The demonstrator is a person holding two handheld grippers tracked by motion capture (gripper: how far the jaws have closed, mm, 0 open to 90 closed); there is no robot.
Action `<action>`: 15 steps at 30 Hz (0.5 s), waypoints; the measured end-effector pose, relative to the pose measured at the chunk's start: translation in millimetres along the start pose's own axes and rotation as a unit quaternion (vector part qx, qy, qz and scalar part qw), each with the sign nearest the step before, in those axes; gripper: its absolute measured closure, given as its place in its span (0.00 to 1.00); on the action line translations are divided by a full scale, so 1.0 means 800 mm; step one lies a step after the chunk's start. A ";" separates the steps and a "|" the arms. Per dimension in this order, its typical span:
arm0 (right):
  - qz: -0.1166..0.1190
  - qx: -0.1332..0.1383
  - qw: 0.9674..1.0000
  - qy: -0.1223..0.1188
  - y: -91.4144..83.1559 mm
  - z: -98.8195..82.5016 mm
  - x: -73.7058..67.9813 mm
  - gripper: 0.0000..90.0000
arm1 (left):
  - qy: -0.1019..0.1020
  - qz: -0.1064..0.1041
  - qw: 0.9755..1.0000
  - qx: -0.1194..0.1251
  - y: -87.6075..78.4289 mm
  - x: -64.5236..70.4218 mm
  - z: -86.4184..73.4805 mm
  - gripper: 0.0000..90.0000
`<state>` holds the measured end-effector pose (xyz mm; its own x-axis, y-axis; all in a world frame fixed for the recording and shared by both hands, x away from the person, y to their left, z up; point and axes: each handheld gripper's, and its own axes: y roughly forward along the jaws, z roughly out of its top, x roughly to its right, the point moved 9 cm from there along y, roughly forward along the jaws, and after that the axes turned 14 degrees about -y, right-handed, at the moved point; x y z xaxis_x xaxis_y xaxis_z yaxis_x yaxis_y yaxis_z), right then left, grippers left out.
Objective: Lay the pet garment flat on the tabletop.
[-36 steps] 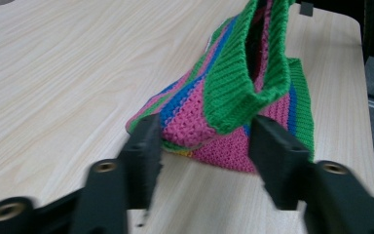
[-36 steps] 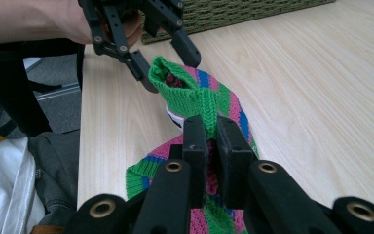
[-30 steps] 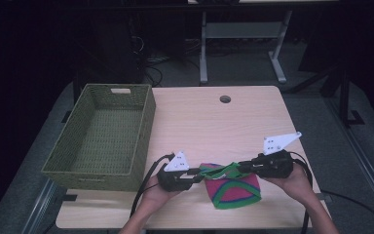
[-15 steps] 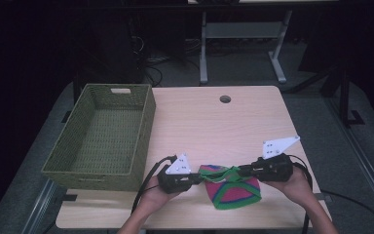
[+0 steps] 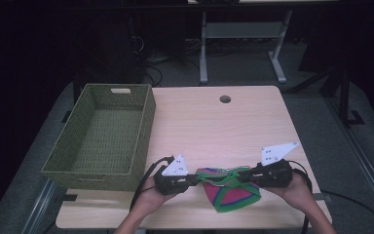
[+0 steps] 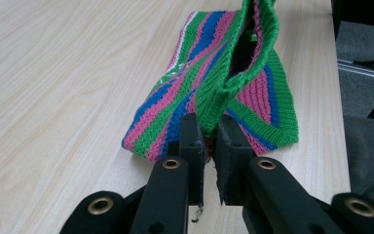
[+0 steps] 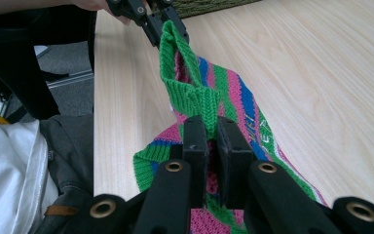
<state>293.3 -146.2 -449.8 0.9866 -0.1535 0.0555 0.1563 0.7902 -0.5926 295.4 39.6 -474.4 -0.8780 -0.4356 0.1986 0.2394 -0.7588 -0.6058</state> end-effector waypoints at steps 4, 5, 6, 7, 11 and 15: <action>-0.001 0.001 1.000 -0.001 -0.001 0.002 -0.002 0.93 | 0.005 0.003 1.000 -0.002 -0.004 0.000 0.005 0.93; 0.000 0.000 1.000 -0.002 -0.001 0.002 -0.002 0.93 | 0.006 0.005 1.000 0.000 -0.005 -0.001 0.007 0.93; -0.001 -0.001 1.000 -0.003 -0.001 0.003 -0.002 0.93 | 0.006 0.006 1.000 -0.001 -0.006 -0.001 0.008 0.93; -0.001 -0.001 1.000 -0.003 -0.001 0.004 -0.002 0.93 | 0.005 0.007 1.000 0.000 -0.007 -0.002 0.010 0.93; -0.003 -0.001 1.000 -0.006 -0.002 0.010 -0.001 0.93 | 0.005 0.009 1.000 0.001 -0.009 -0.005 0.016 0.93; -0.006 0.000 1.000 -0.009 -0.003 0.015 0.002 0.93 | 0.007 0.012 1.000 0.000 -0.010 -0.008 0.023 0.93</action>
<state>294.9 -141.4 -438.9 0.9854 -0.1518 0.0770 0.1677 0.7885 -0.5917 306.3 39.8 -456.5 -0.8781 -0.4459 0.1735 0.2596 -0.7486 -0.6101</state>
